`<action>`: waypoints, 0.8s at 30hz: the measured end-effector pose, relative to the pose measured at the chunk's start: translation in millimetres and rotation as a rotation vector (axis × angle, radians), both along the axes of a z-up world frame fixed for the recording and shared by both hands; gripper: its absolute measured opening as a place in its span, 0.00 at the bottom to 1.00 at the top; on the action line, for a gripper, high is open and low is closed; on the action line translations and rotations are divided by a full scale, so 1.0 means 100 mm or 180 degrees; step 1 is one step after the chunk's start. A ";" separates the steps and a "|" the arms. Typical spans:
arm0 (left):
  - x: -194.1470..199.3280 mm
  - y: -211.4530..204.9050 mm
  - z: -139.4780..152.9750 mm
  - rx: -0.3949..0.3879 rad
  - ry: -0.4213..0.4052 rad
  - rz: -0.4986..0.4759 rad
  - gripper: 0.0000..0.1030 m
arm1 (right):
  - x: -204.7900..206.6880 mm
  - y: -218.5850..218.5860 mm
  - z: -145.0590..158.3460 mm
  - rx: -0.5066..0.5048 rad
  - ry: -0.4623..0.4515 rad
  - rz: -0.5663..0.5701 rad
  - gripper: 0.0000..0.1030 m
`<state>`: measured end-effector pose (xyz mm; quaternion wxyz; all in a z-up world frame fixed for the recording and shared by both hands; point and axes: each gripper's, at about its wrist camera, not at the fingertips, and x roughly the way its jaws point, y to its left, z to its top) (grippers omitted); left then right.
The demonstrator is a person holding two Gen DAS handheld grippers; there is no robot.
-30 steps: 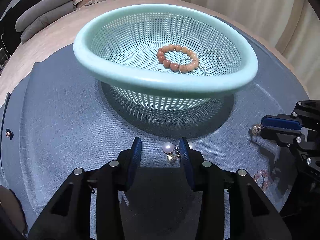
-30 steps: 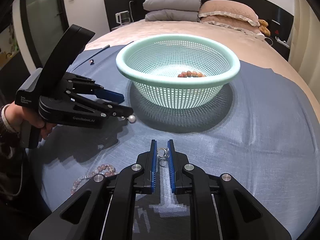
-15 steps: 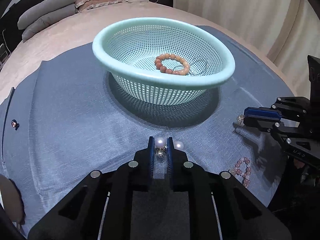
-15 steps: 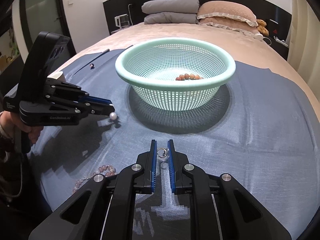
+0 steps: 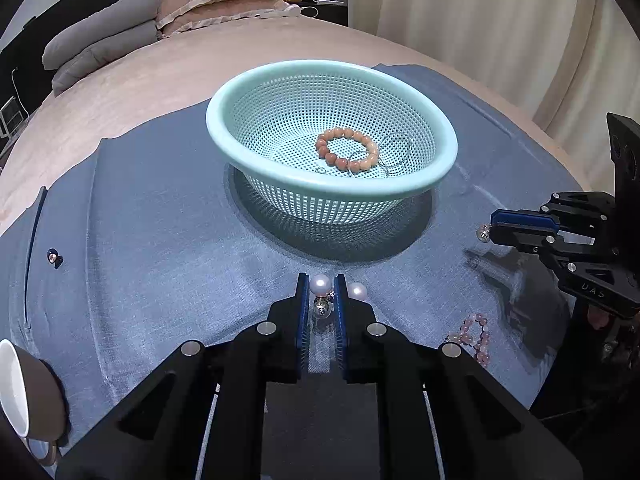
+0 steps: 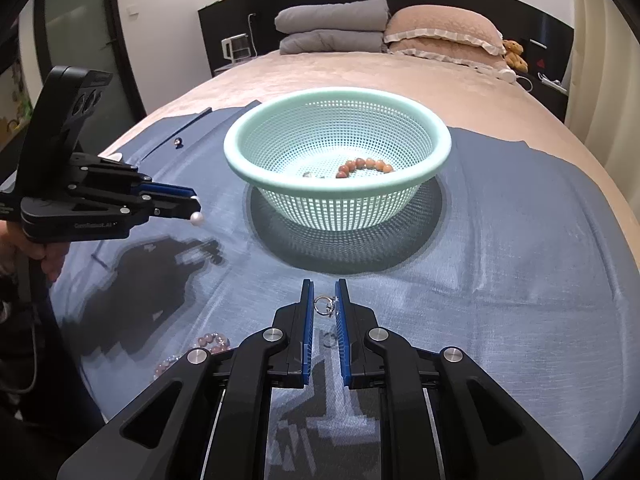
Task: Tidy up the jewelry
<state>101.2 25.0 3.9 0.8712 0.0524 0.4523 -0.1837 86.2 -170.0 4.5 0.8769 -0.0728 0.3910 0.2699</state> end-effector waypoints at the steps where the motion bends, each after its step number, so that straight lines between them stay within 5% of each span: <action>1: 0.00 -0.01 0.00 0.0006 -0.0017 0.0019 0.13 | 0.00 0.00 0.00 -0.0001 -0.0002 0.0000 0.10; 24: 0.02 0.05 0.02 -0.0058 -0.0013 0.0098 0.19 | 0.00 0.01 -0.01 -0.0001 0.0010 0.0026 0.10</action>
